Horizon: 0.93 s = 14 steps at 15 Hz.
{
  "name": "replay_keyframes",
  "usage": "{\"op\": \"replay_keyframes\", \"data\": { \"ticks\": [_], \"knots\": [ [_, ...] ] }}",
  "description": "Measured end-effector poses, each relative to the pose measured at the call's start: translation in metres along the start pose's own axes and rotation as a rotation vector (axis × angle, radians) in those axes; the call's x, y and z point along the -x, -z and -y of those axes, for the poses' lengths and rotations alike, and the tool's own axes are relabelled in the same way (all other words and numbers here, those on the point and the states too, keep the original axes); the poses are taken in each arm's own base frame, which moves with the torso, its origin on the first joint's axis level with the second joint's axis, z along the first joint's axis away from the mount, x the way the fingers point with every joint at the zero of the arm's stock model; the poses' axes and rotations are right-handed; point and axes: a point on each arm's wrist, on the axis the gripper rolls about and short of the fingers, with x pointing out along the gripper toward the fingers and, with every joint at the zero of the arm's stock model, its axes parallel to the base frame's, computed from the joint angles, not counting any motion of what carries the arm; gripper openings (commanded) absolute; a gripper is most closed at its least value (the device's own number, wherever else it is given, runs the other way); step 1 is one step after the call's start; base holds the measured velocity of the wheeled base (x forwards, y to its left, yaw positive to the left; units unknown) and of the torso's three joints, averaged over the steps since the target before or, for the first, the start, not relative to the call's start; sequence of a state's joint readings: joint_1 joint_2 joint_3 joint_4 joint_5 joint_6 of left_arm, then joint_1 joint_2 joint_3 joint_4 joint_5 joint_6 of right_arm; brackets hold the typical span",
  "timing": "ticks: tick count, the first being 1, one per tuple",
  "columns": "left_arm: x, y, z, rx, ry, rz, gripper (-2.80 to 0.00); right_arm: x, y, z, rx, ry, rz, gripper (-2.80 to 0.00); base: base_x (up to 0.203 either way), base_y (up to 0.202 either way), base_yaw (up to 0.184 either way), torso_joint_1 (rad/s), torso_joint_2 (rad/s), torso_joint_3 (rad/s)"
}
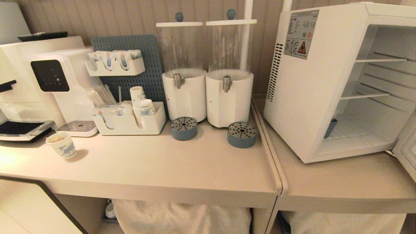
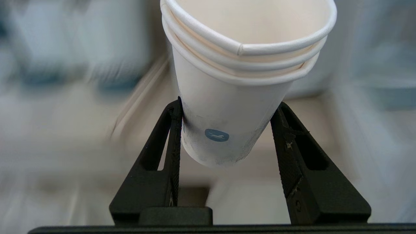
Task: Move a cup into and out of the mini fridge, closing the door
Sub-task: Place the paper cup on the table
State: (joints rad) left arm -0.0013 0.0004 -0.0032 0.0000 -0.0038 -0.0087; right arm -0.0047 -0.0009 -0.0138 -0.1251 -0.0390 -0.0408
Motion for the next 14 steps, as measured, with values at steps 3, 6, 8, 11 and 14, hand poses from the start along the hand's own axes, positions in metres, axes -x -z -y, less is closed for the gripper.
{"op": "replay_keyframes", "data": {
  "ticks": [3,6,8,11,14],
  "knots": [
    [0.0,0.0,0.0,0.0,0.001,0.0,-2.8,0.0017,0.0166,-0.0014,0.01,-0.044,-0.164,-2.8,0.0,0.0,0.0,0.0,0.0,0.0],
    [0.0,0.0,0.0,-0.001,0.001,0.0,-2.8,0.0011,0.0146,-0.0014,-0.007,-0.044,-0.138,-2.8,0.0,0.0,0.0,0.0,0.0,0.0],
    [0.0,0.0,0.0,-0.001,0.001,0.0,-2.8,0.0011,0.0147,-0.0014,-0.008,-0.044,-0.138,-2.8,0.0,0.0,0.0,0.0,0.0,0.0],
    [0.0,-0.0001,0.0,-0.001,0.001,0.001,-2.8,0.0011,0.0148,-0.0014,-0.008,-0.044,-0.138,-2.8,-0.001,0.115,-0.004,0.004,0.0,0.001],
    [0.0,0.0,0.0,-0.001,0.0,0.0,-2.8,0.0011,0.0148,-0.0014,-0.008,-0.043,-0.138,-2.8,0.0,0.191,0.0,0.004,0.0,-0.003]
  ]
}}
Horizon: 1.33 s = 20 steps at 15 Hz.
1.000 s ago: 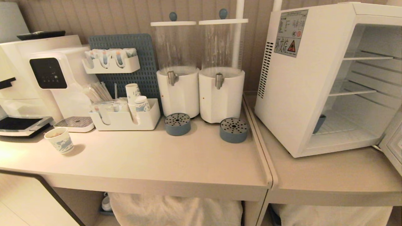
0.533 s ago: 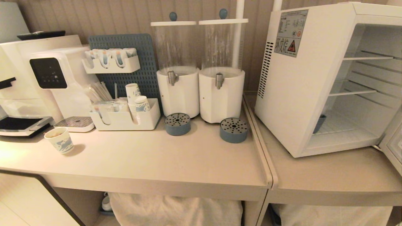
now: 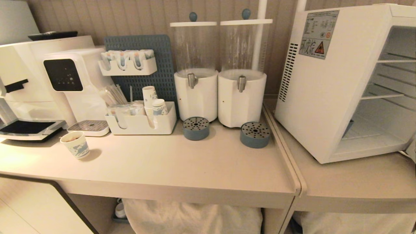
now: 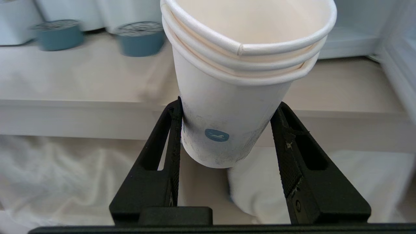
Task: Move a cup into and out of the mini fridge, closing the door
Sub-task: Place the paper cup on the table
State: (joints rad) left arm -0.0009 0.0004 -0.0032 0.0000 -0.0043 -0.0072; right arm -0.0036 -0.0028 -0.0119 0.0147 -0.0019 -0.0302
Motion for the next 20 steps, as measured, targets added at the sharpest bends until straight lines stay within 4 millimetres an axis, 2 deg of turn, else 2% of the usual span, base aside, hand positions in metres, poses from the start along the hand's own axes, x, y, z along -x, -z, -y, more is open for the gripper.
{"op": "replay_keyframes", "data": {
  "ticks": [18,20],
  "knots": [
    [0.0,0.0,0.0,0.0,0.002,0.0,-2.8,0.0,0.001,0.0,-0.009,0.003,-0.012,-2.8,0.0,0.184,0.0,0.001,0.0,0.003],
    [0.0,0.0,0.0,0.0,0.001,0.0,-2.8,0.003,-0.01,0.0,-0.024,0.002,0.017,-2.8,0.0,0.0,0.0,0.0,0.0,0.0]
  ]
}}
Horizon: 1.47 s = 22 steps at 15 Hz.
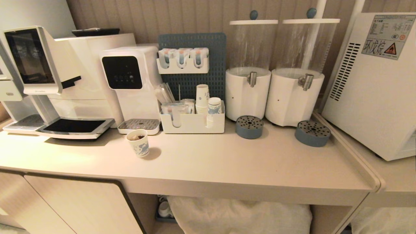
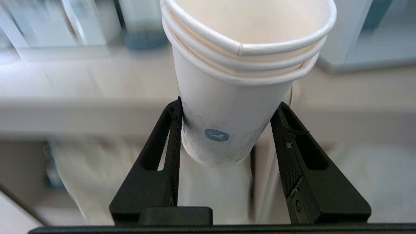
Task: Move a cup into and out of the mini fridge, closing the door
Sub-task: Place the paper cup on the table
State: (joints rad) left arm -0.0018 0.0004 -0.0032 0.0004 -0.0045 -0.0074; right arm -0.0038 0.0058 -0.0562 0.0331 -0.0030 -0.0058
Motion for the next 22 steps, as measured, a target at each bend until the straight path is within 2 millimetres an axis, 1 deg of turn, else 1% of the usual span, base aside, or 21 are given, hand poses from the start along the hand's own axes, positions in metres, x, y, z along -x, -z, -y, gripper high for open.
{"op": "replay_keyframes", "data": {
  "ticks": [2,3,4,5,6,7,8,9,10,11,12,13,15,17,18,19,20,22],
  "knots": [
    [0.0,0.0,0.0,0.0,-0.001,0.0,-2.8,0.003,-0.031,0.0,-0.062,-0.002,0.044,-2.8,0.0,0.0,0.0,0.0,0.0,0.0],
    [0.0,0.0,0.0,0.0,0.0,0.001,-2.8,0.001,-0.05,0.0,-0.098,-0.003,0.04,-2.8,0.0,0.0,0.0,0.0,0.0,0.0],
    [0.0,0.0,0.0,0.001,0.001,0.001,-2.8,-0.006,-0.069,0.0,-0.127,-0.004,0.019,-2.8,0.0,0.0,0.0,0.0,0.0,0.0],
    [0.0,0.0,0.0,0.001,0.0,0.001,-2.8,-0.019,-0.087,0.0,-0.151,-0.012,-0.025,-2.8,0.0,0.0,0.0,0.0,0.0,0.0],
    [0.0,0.0,0.0,0.001,0.0,0.0,-2.8,-0.036,-0.104,0.0,-0.17,-0.032,-0.074,-2.8,0.0,0.0,0.0,0.0,0.0,0.0],
    [0.0,0.0,0.0,0.001,0.001,0.0,-2.8,-0.058,-0.117,-0.001,-0.185,-0.065,-0.136,-2.8,0.0,0.0,0.0,0.0,0.0,0.0],
    [0.0,0.0,0.0,0.001,0.0,0.0,-2.8,-0.081,-0.125,-0.002,-0.189,-0.104,-0.189,-2.8,0.0,0.0,0.0,0.0,0.0,0.0],
    [0.0,0.0,0.0,0.002,0.0,0.0,-2.8,-0.107,-0.13,-0.001,-0.181,-0.157,-0.243,-2.8,0.0,0.0,0.0,0.0,0.0,0.0],
    [0.0,0.0,0.0,0.001,0.0,0.0,-2.8,-0.133,-0.13,0.001,-0.17,-0.218,-0.293,-2.8,0.0,0.0,0.0,0.0,0.0,0.0],
    [0.0,0.0,0.0,0.002,0.0,0.0,-2.8,-0.159,-0.127,0.005,-0.159,-0.285,-0.342,-2.8,0.0,0.0,0.0,0.0,0.0,0.0],
    [0.0,0.0,0.0,0.001,-0.001,0.001,-2.8,-0.183,-0.119,0.011,-0.147,-0.356,-0.394,-2.8,0.0,0.0,0.0,0.0,0.0,0.0],
    [0.0,0.0,0.0,0.001,-0.001,0.001,-2.8,-0.209,-0.106,0.018,-0.131,-0.43,-0.442,-2.8,0.0,0.0,0.0,0.0,0.0,0.0],
    [0.0,0.0,0.0,0.002,-0.001,0.0,-2.8,-0.247,-0.079,0.03,-0.094,-0.524,-0.473,-2.8,0.0,0.0,0.0,0.0,0.0,0.0],
    [0.0,0.0,0.0,0.002,-0.001,0.001,-2.8,-0.284,-0.044,0.038,-0.033,-0.52,-0.45,-2.8,0.0,0.0,0.0,0.0,0.0,0.0],
    [0.0,0.0,0.0,0.002,0.0,0.001,-2.8,-0.3,-0.027,0.037,0.007,-0.493,-0.425,-2.8,0.0,0.0,0.0,0.0,0.0,0.0],
    [0.0,0.0,0.0,0.001,-0.002,0.001,-2.8,-0.316,-0.01,0.031,0.055,-0.453,-0.384,-2.8,0.0,0.0,0.0,0.0,0.0,0.0],
    [0.0,0.0,0.0,0.002,-0.001,0.002,-2.8,-0.331,0.008,0.022,0.103,-0.402,-0.344,-2.8,0.0,0.0,0.0,0.0,0.0,0.0],
    [0.0,0.0,0.0,0.002,-0.001,0.001,-2.8,-0.354,0.036,-0.005,0.182,-0.273,-0.26,-2.8,0.0,0.0,0.0,0.0,0.0,0.0]
  ]
}}
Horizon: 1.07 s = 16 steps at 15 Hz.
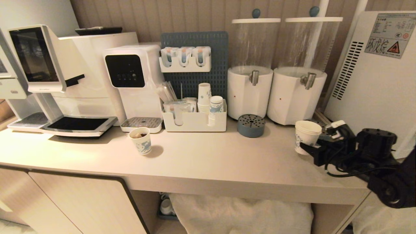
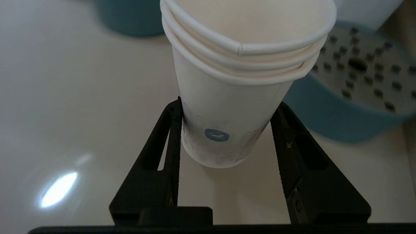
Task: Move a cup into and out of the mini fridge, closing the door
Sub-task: Place the paper cup on the table
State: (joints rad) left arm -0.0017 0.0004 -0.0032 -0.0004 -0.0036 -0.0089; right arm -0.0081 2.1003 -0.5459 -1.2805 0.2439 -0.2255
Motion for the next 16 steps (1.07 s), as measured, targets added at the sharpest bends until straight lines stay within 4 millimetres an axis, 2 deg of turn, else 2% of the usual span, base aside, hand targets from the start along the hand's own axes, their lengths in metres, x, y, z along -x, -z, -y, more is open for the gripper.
{"op": "replay_keyframes", "data": {
  "ticks": [3,6,10,16],
  "knots": [
    [0.0,0.0,0.0,0.0,0.0,0.0,-2.8,-0.034,0.016,-0.019,0.027,0.2,0.065,-2.8,0.0,0.0,0.0,0.0,0.0,0.0],
    [0.0,0.0,0.0,0.0,-0.001,0.0,-2.8,-0.047,0.04,-0.026,0.023,0.224,0.012,-2.8,0.0,0.0,0.0,0.0,0.0,0.0],
    [0.0,0.0,0.0,0.0,0.0,0.001,-2.8,-0.052,0.063,-0.026,0.01,0.217,-0.052,-2.8,0.0,0.0,0.0,0.0,0.0,0.0],
    [0.0,0.0,0.0,0.0,0.001,0.0,-2.8,-0.048,0.07,-0.019,-0.027,0.233,-0.084,-2.8,0.0,0.0,0.0,0.0,0.0,0.0]
  ]
}}
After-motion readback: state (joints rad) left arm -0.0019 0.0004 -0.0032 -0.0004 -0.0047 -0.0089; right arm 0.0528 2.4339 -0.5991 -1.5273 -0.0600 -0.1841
